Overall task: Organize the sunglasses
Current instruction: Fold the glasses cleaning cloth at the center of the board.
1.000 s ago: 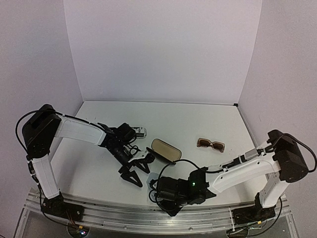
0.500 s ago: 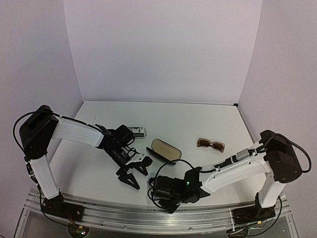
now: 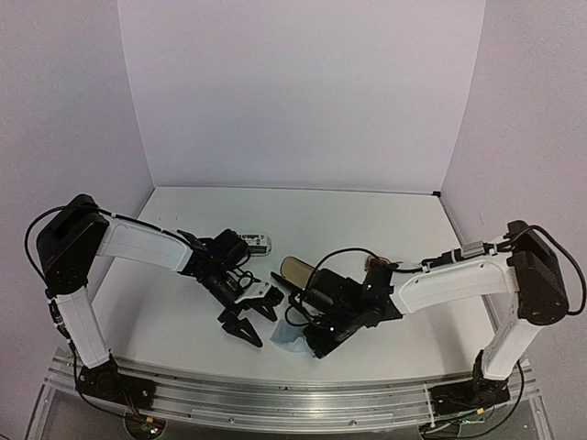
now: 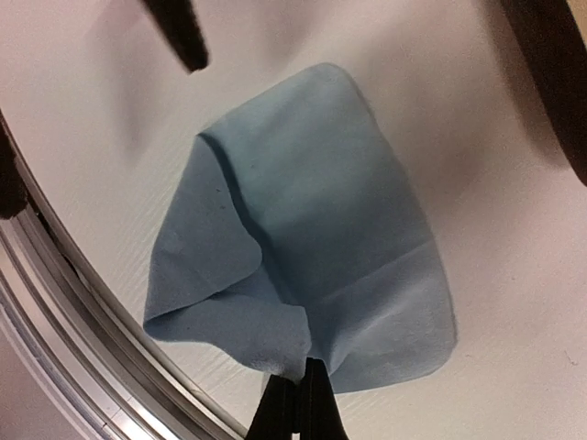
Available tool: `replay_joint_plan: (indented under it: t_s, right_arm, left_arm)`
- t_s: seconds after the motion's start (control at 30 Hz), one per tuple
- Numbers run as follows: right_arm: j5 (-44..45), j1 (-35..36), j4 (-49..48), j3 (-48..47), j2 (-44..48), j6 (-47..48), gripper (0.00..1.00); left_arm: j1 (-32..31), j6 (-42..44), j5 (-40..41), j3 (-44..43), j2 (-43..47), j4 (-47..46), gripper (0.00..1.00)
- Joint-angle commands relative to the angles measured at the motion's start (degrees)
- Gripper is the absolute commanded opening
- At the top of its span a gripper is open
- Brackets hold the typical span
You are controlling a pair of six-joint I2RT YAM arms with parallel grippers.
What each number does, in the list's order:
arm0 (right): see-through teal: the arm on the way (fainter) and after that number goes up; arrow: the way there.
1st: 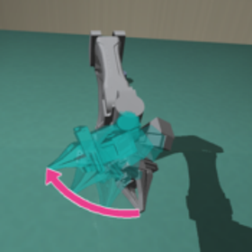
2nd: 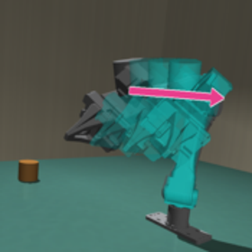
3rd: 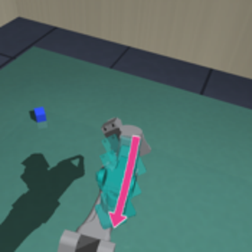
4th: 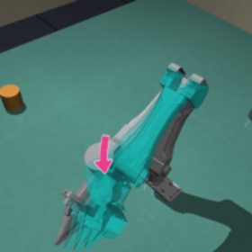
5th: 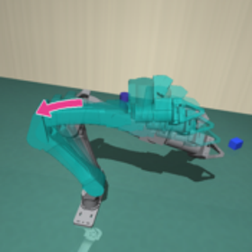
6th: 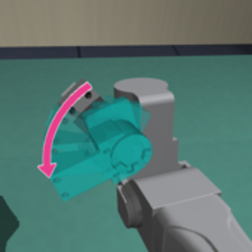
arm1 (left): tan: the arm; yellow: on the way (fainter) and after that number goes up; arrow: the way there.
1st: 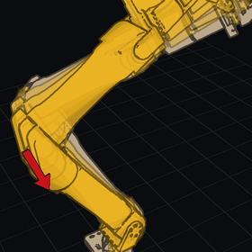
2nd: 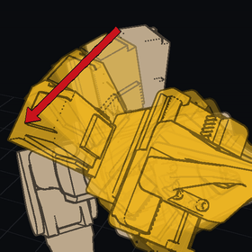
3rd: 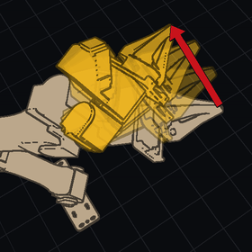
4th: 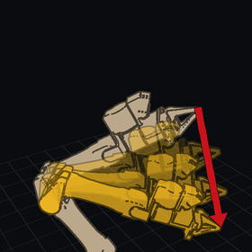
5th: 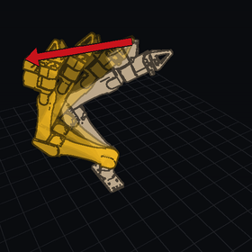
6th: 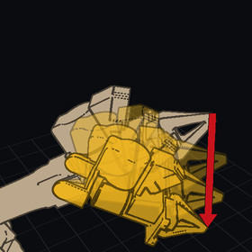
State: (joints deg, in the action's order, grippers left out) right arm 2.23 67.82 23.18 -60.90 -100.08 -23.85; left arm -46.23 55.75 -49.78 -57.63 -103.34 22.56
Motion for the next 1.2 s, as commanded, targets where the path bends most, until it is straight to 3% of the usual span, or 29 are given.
replay_joint_plan:
  t_s: [0.0, 0.53, 0.8, 1.0, 1.17]
  right_arm:
    - [-8.6, -3.1, 0.1, -0.1, -0.3, 2.6, 0.0]
    - [-13.4, -11.3, 0.4, 0.5, -2.8, 3.3, 0.0]
    - [-10.3, -12.5, 5.1, -0.3, -3.1, 1.7, 0.31]
    - [-6.7, -12.1, 8.3, 0.4, 2.8, -3.7, 0.33]
    - [-7.1, -7.7, 6.2, 0.2, 3.8, -5.8, 0.36]
  left_arm:
    - [-0.4, 0.7, -0.4, -0.1, -0.3, -2.2, 0.69]
    - [-3.5, 5.1, 6.5, 2.8, -0.6, -7.0, 0.57]
    - [-6.2, 6.8, 11.3, 4.9, -1.0, -12.5, 0.46]
    - [-6.3, 8.4, 14.8, 6.0, -0.7, -14.6, 0.38]
    - [-6.4, 9.4, 14.9, 6.6, -1.0, -16.3, 0.31]
